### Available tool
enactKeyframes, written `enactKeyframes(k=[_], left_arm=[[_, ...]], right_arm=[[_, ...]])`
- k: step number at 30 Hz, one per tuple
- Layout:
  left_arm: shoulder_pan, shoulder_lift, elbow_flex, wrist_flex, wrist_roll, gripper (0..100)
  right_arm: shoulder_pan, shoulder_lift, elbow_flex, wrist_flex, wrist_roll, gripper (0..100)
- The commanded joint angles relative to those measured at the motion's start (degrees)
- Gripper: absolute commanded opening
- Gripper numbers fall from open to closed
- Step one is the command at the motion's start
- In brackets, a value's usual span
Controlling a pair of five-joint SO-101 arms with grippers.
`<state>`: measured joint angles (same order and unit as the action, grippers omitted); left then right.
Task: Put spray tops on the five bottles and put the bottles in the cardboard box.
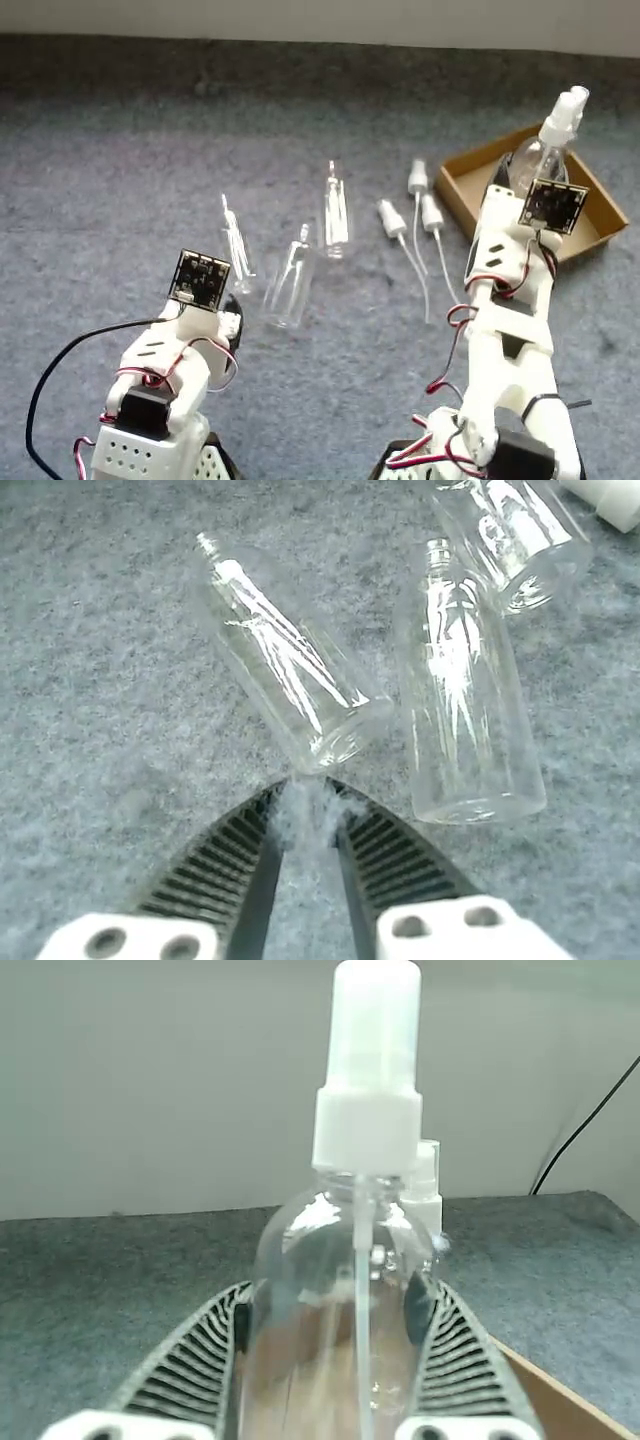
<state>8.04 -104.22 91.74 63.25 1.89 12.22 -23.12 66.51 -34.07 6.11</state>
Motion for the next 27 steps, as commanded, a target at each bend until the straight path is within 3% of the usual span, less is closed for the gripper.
enactKeyframes(k=[1,6,16,27], left_arm=[[-0.2,-0.6,1.1,-2.5,-0.4,1],[-0.6,-0.5,5.4,-9.6,-0.6,1],[-0.3,-0.6,5.4,-9.8,-0.6,1],[-0.3,-0.6,5.1,-9.8,-0.6,1]], right_arm=[[0.6,2.2,-4.6,-7.0,-0.1,8.4],[1.3,5.0,-4.6,-10.9,-0.4,8.4],[0.0,2.9,-4.6,-10.6,-0.4,8.4],[-6.6,-20.4,-6.6,15.8,-0.4,8.4]])
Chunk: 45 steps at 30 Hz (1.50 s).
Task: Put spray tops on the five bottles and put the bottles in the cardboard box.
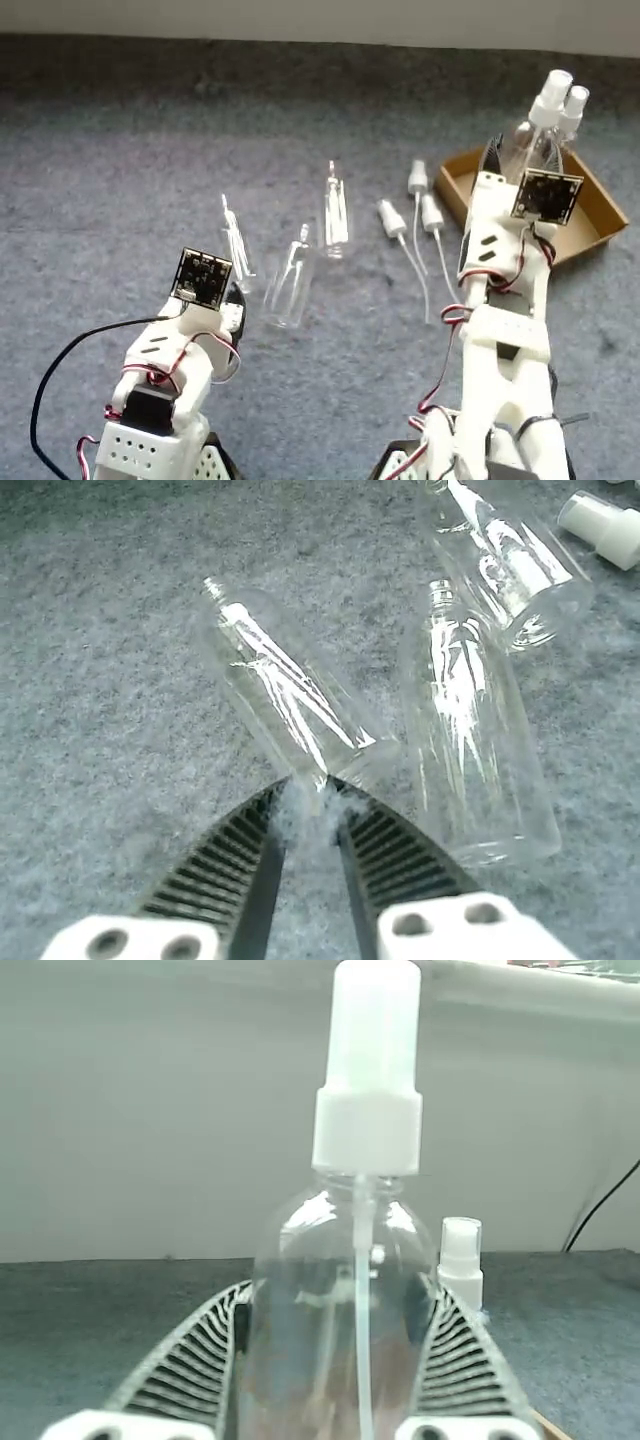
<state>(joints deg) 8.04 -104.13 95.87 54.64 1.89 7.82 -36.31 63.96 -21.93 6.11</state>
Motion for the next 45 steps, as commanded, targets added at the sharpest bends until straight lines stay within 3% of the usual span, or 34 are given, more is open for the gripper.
enactKeyframes(k=[1,14,22,34,45], left_arm=[[-0.3,-0.7,0.1,-1.2,-0.6,1],[0.2,-0.7,-9.0,6.7,-0.3,1],[14.6,-0.7,-13.2,6.2,-0.3,0],[30.8,-0.7,-13.9,-5.7,-0.3,0],[35.6,-0.7,-14.1,-9.1,-0.3,0]], right_arm=[[-2.9,-8.9,-4.1,5.1,-0.5,8.4],[-19.3,-27.4,-3.6,19.9,-2.3,8.1],[-24.0,-33.8,-3.6,28.7,-14.1,8.1],[-37.1,-41.4,-3.5,39.3,-14.5,8.1],[-43.6,-50.7,3.9,42.3,-14.2,8.1]])
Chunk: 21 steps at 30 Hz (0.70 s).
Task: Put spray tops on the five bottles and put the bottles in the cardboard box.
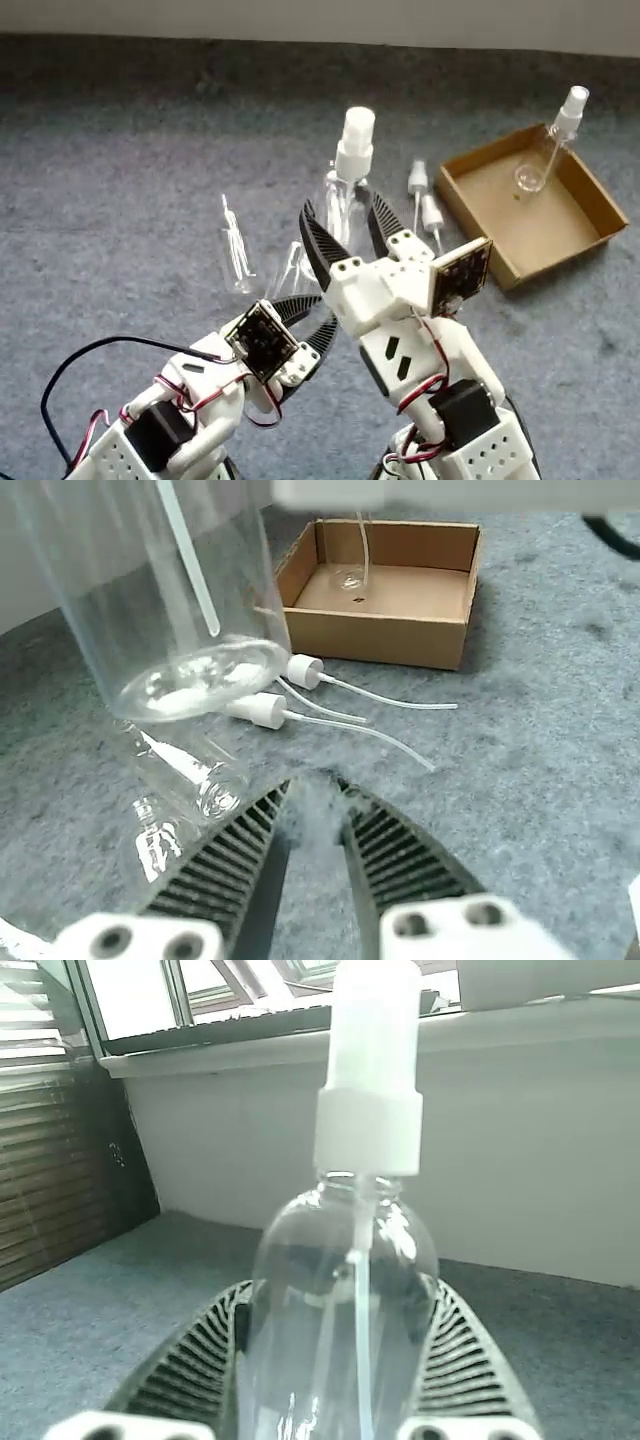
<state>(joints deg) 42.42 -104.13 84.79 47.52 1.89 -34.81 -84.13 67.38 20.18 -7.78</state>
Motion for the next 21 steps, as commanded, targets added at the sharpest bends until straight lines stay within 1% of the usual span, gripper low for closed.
enactKeyframes(k=[1,7,10,12,16,21], left_arm=[[1.3,-0.7,-3.0,-2.2,-0.3,0],[1.3,-0.7,-4.0,-2.1,0.2,0],[1.2,-0.7,-5.1,-2.1,3.9,0],[0.7,-0.7,-5.3,-2.1,4.7,0],[-2.9,-0.7,-5.4,-2.5,5.0,0],[-8.1,-0.7,-3.9,-6.5,5.0,0]], right_arm=[[-0.9,-3.6,1.2,0.2,-0.3,8.1],[-0.9,-6.3,4.7,0.2,-0.3,8.1],[-0.9,-6.7,6.6,0.2,-0.3,8.1],[-0.9,-6.7,7.9,0.2,-0.3,8.1],[-0.9,-6.7,9.3,0.2,-0.3,8.1],[-0.9,-6.7,9.2,0.2,-0.3,8.1]])
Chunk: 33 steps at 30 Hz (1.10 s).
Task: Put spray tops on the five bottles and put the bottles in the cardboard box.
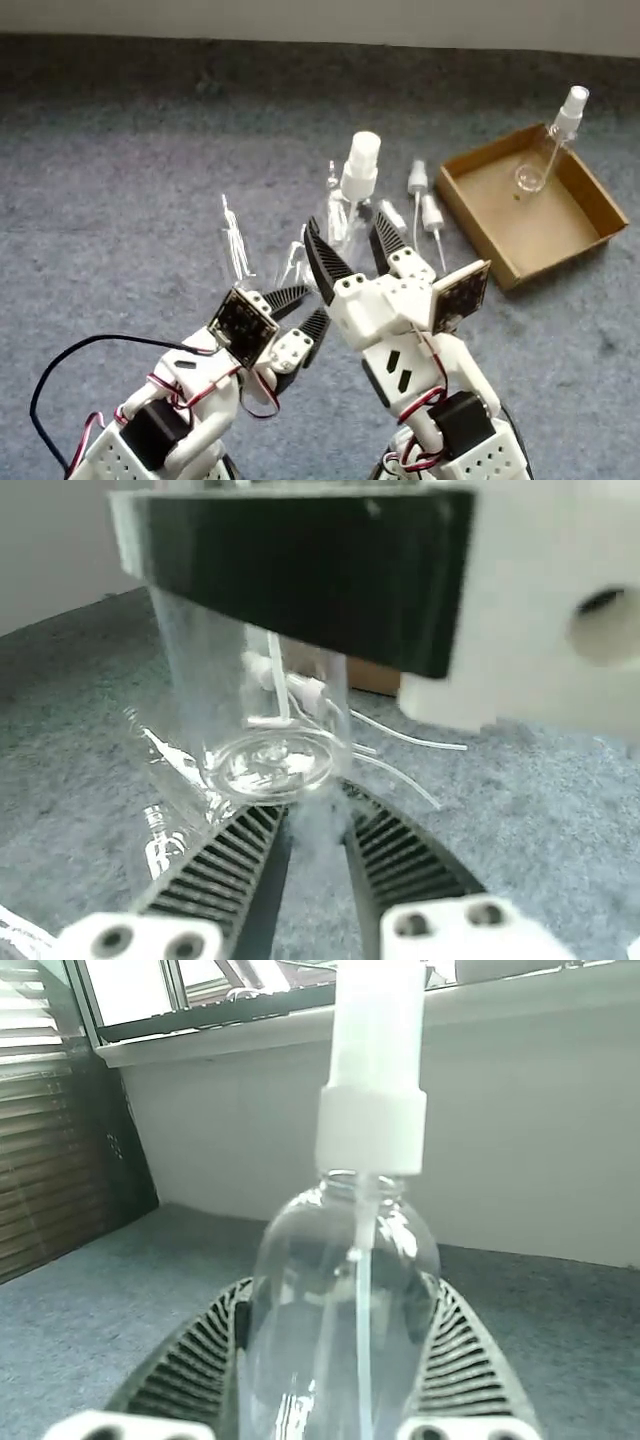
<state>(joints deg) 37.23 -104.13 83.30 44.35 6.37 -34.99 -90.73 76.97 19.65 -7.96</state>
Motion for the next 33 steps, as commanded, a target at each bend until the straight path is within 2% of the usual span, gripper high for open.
enactKeyframes(k=[1,7,19,26,33], left_arm=[[-3.4,-0.7,-1.8,-4.0,0.5,0],[-4.5,-0.7,3.0,-10.3,0.5,0],[-11.4,-0.7,8.3,-22.1,0.6,0],[-10.2,-0.7,8.3,-20.6,0.6,0],[-2.8,-0.7,7.8,-17.5,0.6,0]], right_arm=[[-0.7,-0.1,-0.4,0.7,-0.1,8.1],[-0.7,-0.1,-0.4,1.0,-0.1,8.1],[-0.7,-0.1,-0.2,1.1,-0.1,8.1],[-0.5,-0.1,-0.5,0.9,0.0,8.2],[-0.4,-0.1,-0.8,0.7,1.7,8.4]])
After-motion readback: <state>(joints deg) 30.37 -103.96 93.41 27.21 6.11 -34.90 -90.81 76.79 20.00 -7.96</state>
